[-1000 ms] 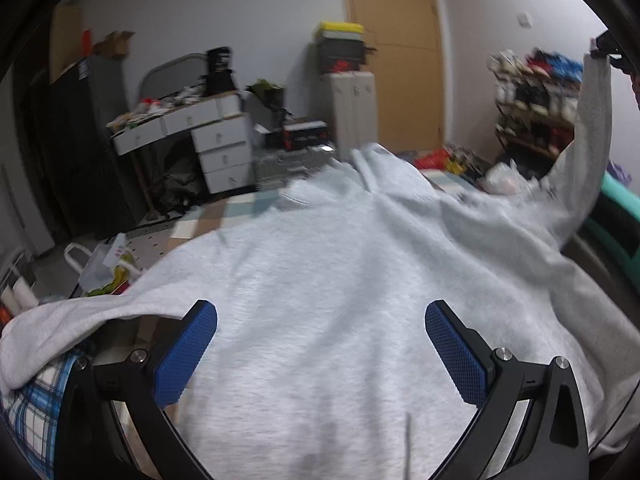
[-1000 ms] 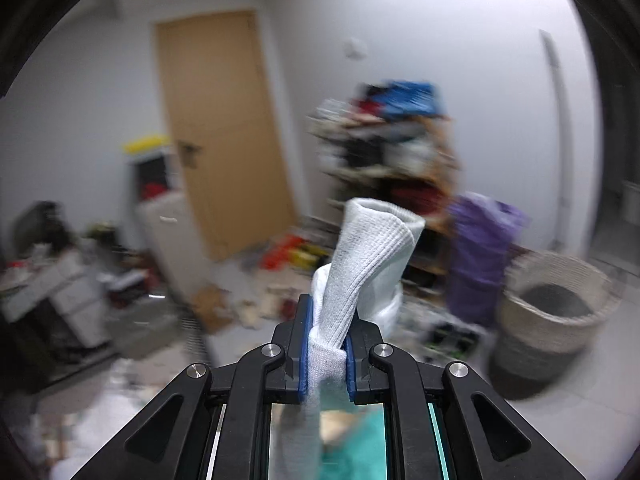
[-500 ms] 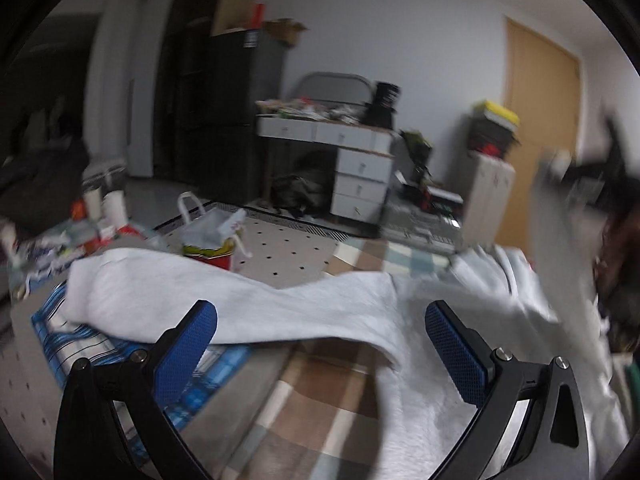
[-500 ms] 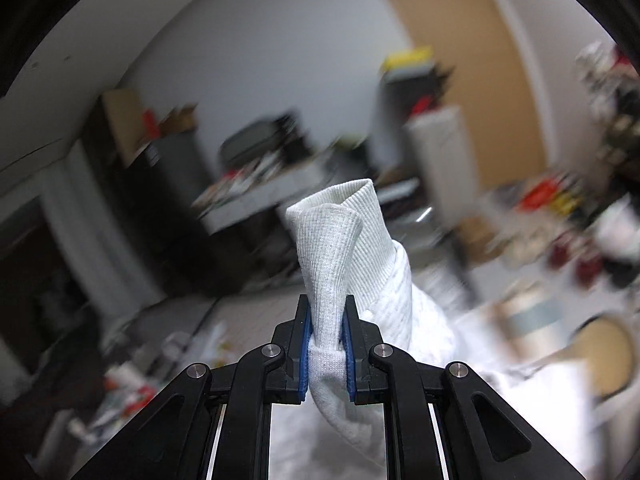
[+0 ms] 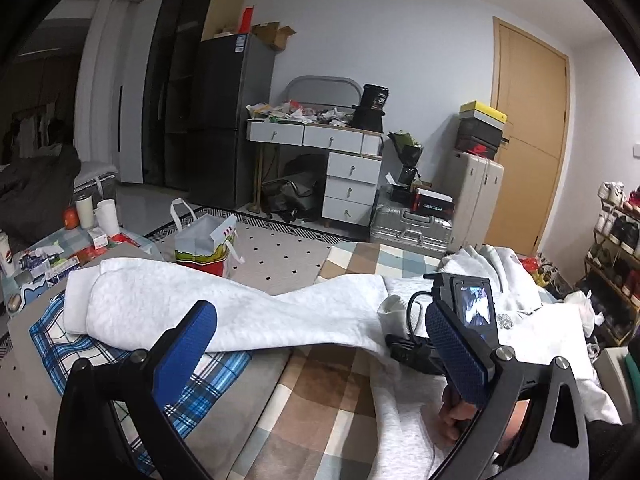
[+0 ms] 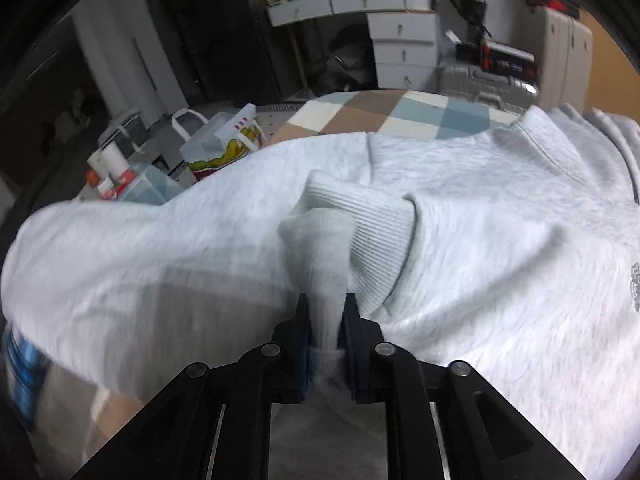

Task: Fold large clothes
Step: 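Carry the sleeve across the sweatshirt body with the right gripper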

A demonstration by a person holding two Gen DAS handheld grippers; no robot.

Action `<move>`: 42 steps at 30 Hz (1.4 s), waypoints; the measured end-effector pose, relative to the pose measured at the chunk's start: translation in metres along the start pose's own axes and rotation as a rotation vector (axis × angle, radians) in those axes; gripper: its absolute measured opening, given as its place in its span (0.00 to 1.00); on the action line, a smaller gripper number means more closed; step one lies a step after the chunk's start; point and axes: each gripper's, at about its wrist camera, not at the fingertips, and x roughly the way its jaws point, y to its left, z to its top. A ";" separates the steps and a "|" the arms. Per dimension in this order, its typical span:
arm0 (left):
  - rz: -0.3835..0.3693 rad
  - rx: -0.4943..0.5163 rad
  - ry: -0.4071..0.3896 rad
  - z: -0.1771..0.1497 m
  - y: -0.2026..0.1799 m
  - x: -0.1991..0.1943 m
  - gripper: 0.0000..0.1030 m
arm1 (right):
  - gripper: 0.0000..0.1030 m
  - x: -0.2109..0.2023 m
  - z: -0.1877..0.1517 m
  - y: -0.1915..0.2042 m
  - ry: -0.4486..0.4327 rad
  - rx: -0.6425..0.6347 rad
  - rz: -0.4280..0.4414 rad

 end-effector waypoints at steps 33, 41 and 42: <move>-0.017 0.157 0.086 -0.022 -0.055 0.004 0.99 | 0.34 -0.151 0.012 -0.371 0.132 0.495 -0.429; 0.019 0.155 0.087 -0.019 -0.049 0.005 0.99 | 0.33 -0.122 0.006 -0.304 0.248 0.312 -0.431; 0.024 0.138 0.092 -0.017 -0.045 0.005 0.99 | 0.32 -0.131 0.007 -0.294 0.213 0.314 -0.373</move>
